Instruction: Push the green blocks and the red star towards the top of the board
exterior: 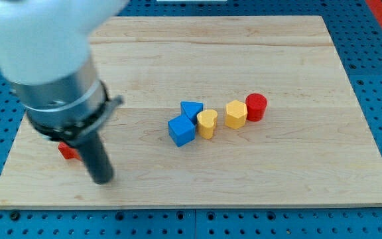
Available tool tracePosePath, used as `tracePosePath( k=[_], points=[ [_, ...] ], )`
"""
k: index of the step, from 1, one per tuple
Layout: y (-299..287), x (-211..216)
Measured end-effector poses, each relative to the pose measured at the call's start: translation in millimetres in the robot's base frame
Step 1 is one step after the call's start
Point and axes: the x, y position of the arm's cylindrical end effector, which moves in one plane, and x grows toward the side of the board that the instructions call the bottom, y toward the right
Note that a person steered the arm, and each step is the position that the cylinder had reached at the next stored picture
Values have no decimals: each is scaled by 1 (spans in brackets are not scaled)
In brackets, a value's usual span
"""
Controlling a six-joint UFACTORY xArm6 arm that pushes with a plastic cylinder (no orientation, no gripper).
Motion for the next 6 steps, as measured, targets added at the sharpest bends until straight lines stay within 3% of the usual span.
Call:
tracePosePath(
  k=[3, 5, 6],
  points=[
    [-25, -73],
    [-60, -26],
    [-94, -49]
  ],
)
